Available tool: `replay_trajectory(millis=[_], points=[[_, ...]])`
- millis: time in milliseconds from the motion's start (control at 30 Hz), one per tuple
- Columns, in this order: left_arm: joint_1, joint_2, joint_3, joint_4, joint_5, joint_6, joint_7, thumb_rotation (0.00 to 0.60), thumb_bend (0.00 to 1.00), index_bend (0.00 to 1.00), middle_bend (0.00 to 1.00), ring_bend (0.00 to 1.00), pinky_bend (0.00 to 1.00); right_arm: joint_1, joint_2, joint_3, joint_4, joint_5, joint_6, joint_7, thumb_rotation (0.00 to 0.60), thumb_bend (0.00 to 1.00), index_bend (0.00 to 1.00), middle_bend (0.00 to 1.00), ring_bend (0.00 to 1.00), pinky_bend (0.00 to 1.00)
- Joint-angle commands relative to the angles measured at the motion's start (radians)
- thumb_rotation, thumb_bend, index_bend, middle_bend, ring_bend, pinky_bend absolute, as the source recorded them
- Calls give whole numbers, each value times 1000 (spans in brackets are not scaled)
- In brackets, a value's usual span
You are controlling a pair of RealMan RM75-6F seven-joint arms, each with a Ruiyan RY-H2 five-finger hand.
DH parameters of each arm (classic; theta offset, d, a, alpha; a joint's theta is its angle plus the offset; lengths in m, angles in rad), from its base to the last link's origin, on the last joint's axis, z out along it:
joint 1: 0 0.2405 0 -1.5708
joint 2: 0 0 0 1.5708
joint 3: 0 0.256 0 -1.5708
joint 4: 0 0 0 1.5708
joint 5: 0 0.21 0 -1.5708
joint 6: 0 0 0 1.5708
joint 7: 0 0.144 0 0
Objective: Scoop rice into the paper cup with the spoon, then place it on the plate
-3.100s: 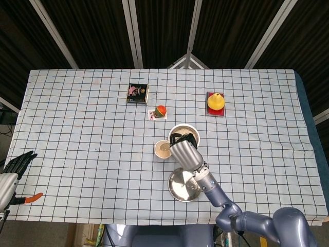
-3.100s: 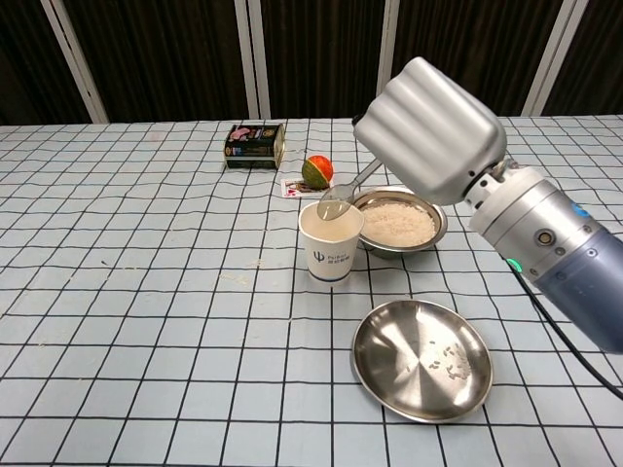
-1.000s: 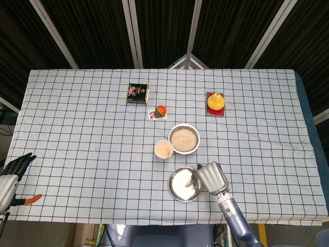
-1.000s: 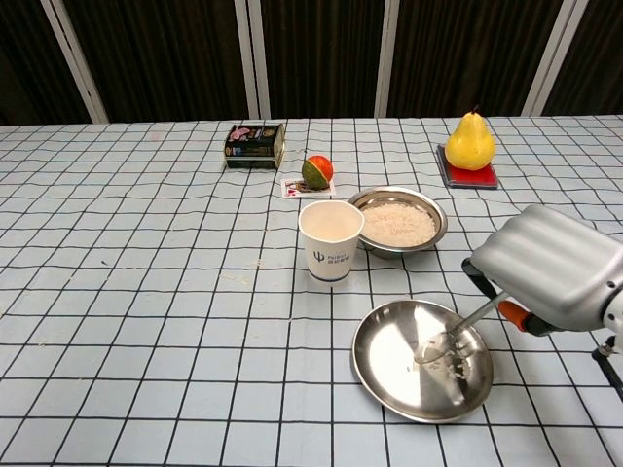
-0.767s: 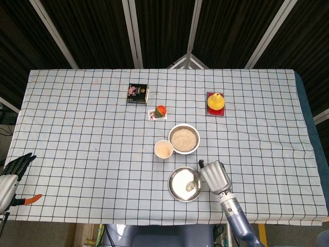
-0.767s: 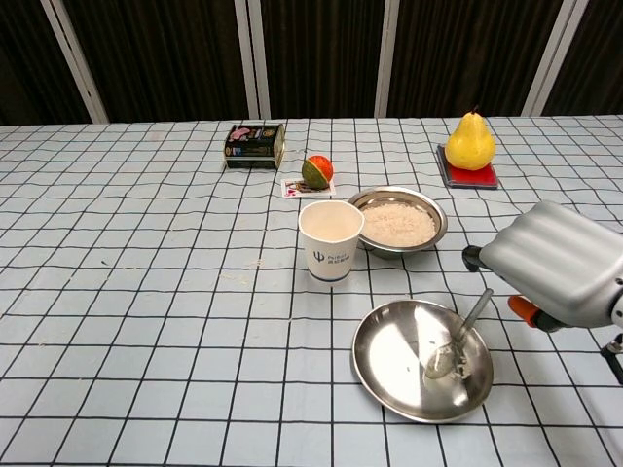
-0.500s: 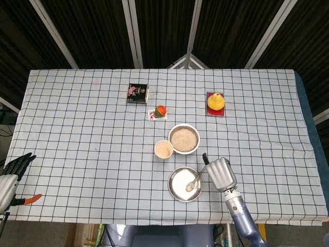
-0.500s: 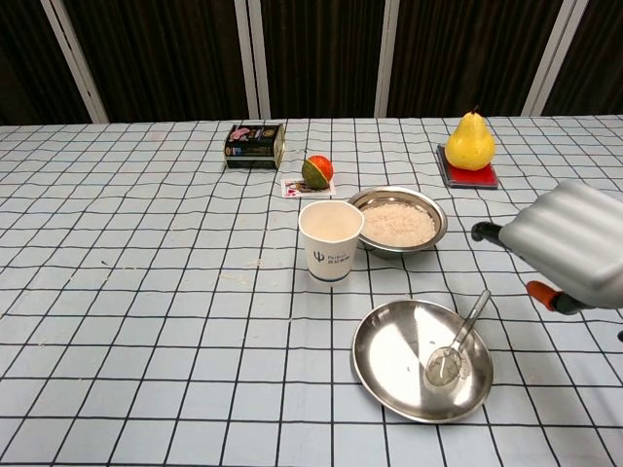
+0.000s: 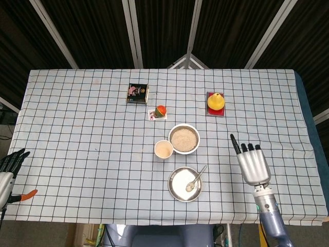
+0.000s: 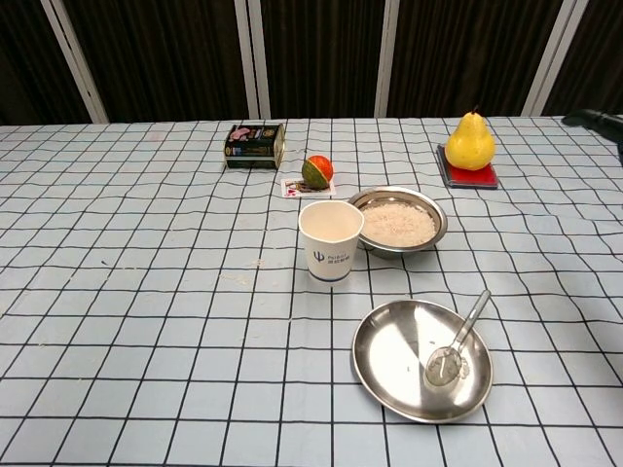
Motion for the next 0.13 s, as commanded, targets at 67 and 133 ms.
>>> replay_trajectory(millis=[67,133], points=[[11,-31,-21,32,-15,37,77,600,0,0,0,0,0,-93,94,-55,-43,-19,40,196,600,383,0,0,0,37],[16,-47,-30,45,-21,55,116,600,0,0,0,0,0,-118,116,-67,-51,-28,54,256,600,369,0,0,0,15]])
